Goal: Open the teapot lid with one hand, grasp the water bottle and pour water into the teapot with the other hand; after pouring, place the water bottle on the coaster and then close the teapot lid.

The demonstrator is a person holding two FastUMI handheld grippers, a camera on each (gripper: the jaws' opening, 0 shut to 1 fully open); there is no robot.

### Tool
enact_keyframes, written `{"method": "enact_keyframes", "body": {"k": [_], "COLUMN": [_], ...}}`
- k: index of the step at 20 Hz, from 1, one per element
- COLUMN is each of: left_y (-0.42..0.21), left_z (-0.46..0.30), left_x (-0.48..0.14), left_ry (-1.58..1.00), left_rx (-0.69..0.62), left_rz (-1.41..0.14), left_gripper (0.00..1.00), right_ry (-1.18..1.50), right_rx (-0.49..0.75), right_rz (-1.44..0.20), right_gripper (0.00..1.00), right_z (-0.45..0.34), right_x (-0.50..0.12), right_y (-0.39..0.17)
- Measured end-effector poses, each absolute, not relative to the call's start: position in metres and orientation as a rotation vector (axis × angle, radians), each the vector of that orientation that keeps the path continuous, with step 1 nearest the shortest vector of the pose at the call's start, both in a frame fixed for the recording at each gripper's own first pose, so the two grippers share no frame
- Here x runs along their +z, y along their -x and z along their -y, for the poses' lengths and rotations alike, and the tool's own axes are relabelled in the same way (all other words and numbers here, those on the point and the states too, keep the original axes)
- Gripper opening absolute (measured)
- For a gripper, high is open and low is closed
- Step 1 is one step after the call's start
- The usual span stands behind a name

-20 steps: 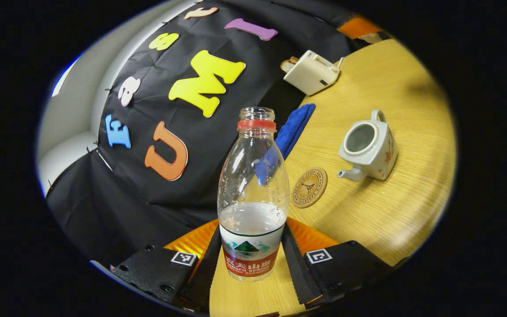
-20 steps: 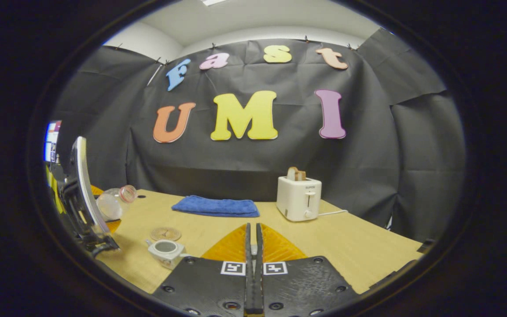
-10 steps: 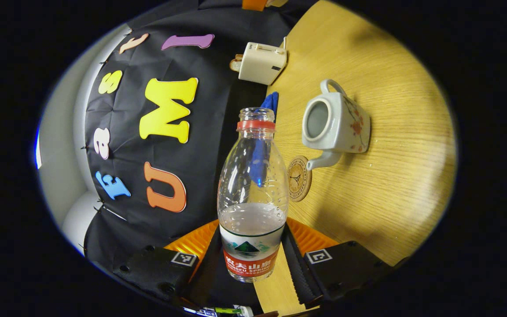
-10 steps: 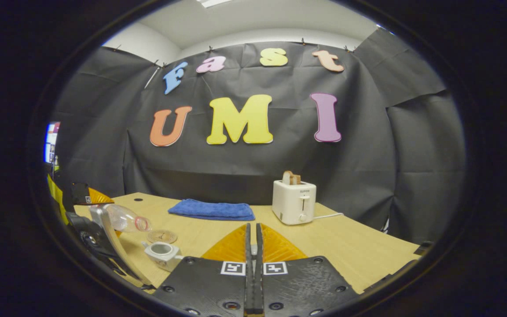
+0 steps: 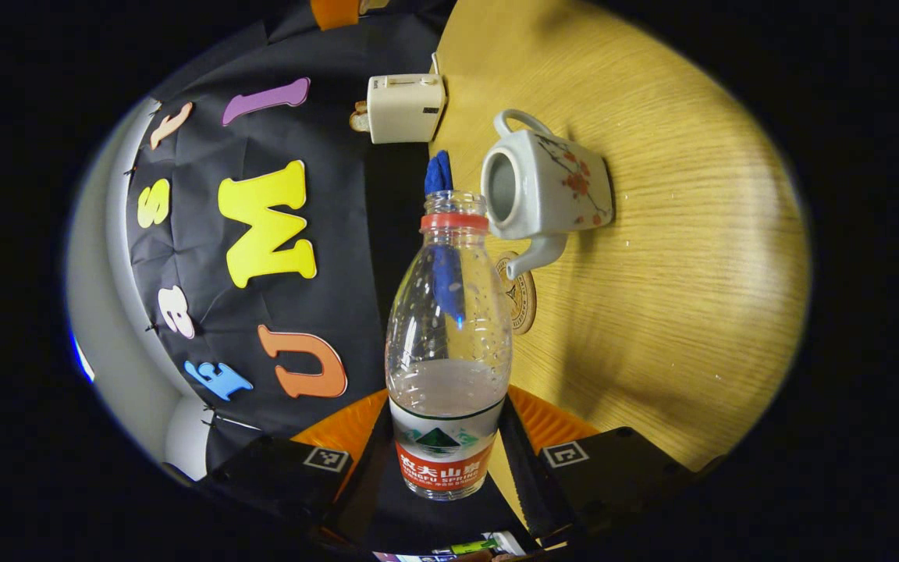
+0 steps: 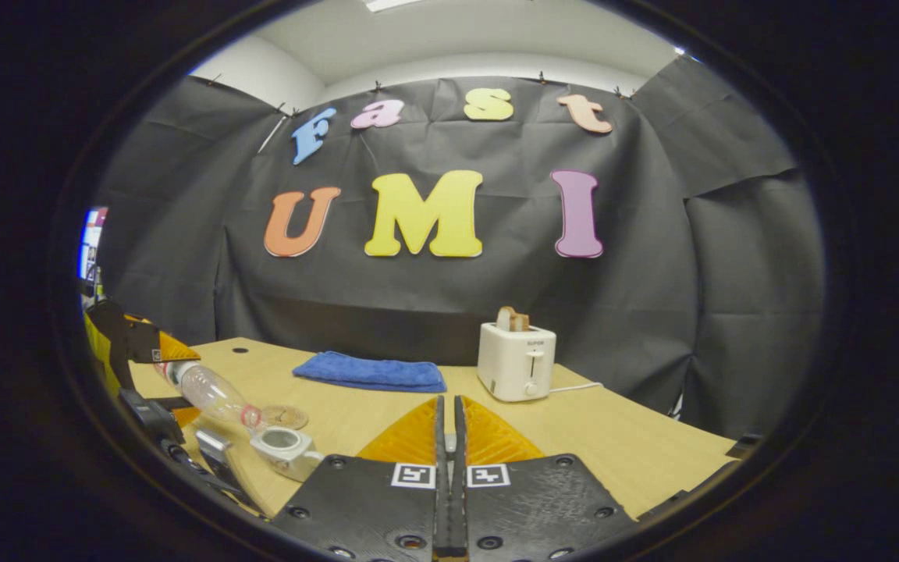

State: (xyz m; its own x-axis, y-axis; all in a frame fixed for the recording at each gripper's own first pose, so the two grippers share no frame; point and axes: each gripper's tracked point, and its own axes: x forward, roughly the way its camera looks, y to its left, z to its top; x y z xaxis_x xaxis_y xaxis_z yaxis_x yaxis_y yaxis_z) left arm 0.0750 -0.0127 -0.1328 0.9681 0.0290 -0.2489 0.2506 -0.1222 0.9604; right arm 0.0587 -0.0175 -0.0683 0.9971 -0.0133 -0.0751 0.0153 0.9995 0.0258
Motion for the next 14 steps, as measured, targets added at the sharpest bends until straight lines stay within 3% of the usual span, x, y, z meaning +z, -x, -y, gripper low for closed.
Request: {"method": "enact_keyframes", "body": {"k": [1, 3, 14], "left_y": [-0.074, -0.073, -0.089], "left_z": [0.013, 0.014, 0.016], "left_x": [-0.132, -0.130, -0.109], "left_ry": [-1.709, -1.743, -1.915], "left_rx": [-0.190, -0.183, -0.184], "left_rz": [-0.209, -0.195, -0.186], "left_gripper": [0.79, 0.74, 0.75], "right_ry": [-0.019, -0.001, -0.008], "right_rx": [-0.016, -0.021, -0.023], "right_rz": [-0.069, -0.054, -0.046], "right_gripper": [0.00, 0.00, 0.00], "right_z": [0.017, 0.017, 0.023], "right_x": [-0.066, -0.063, -0.057], "right_y": [-0.058, -0.057, -0.055]}}
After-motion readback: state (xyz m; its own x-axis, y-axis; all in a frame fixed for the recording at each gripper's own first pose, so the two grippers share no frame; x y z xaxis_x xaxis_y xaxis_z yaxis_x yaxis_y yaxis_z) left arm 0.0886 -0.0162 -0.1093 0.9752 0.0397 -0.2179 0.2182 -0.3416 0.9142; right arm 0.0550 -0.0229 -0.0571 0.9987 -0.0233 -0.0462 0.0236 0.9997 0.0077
